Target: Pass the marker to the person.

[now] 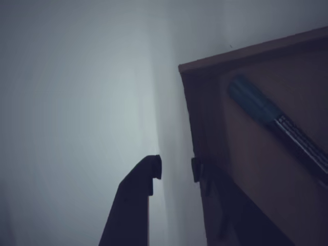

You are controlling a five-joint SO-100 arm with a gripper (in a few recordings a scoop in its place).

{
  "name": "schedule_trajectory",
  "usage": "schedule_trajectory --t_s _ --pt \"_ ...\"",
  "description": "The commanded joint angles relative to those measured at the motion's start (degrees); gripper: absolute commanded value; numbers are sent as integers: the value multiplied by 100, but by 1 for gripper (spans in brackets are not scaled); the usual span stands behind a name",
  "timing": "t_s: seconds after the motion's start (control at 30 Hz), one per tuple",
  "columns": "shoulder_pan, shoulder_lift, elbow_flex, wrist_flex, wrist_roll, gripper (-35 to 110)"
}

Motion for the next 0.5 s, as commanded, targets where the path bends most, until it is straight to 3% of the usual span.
schedule_trajectory --t_s 0.0,0.27,0.47 --pt "-70 1239 932 141 149 13" --pt "97 1617 2171 1582 -167 12" --pt "123 1635 2997 800 -932 15"
